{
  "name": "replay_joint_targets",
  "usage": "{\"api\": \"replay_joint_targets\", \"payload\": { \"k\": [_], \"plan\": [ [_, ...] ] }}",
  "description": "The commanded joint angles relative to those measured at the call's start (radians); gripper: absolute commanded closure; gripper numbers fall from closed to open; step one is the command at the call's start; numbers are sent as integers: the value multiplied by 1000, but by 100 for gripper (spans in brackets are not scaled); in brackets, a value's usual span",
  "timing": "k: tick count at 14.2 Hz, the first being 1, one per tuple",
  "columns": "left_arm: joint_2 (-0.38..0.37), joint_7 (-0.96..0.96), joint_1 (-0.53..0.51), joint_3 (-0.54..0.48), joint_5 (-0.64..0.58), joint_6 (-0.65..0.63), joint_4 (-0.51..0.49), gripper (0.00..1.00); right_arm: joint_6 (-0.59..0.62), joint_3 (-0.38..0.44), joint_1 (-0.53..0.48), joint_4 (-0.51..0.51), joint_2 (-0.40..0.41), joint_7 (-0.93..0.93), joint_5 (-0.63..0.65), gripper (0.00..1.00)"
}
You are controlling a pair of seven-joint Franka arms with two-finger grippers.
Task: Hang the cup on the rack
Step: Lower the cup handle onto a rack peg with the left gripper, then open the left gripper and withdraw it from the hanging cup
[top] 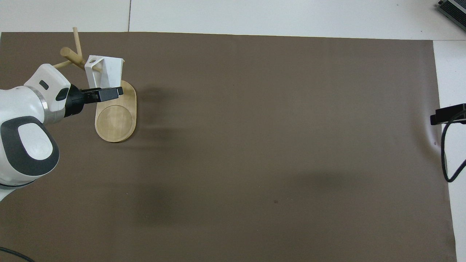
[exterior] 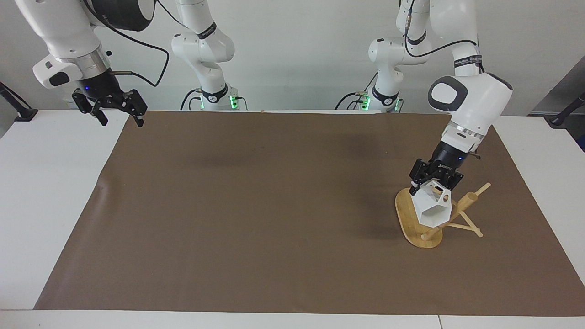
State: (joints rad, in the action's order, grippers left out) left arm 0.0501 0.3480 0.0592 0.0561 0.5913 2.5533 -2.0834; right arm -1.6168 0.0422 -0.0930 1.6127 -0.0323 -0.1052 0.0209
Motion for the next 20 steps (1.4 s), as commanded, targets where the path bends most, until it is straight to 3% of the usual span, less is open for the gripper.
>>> {"api": "replay_joint_targets", "payload": {
  "k": [1, 4, 7, 12, 16, 20],
  "plan": [
    [-12, -23, -13, 4, -25, -19, -4, 0, -6, -4, -2, 32, -28, 9, -2, 0],
    [-12, -23, -15, -10, -30, -83, 32, 0, -8, -4, -2, 30, -28, 9, -2, 0],
    [-42, -23, -36, -32, -189, -217, 106, 0, -6, -4, -2, 32, -28, 9, -2, 0],
    [-150, -44, -67, -39, -356, -430, 149, 0, -6, -4, -2, 30, -28, 9, -2, 0],
    [-132, -175, -88, -33, -491, -683, 351, 0, -6, -4, -2, 32, -28, 9, -2, 0],
    [-121, -178, -75, -35, -515, -749, 391, 0, -6, -4, -2, 30, -28, 9, -2, 0]
  ]
}}
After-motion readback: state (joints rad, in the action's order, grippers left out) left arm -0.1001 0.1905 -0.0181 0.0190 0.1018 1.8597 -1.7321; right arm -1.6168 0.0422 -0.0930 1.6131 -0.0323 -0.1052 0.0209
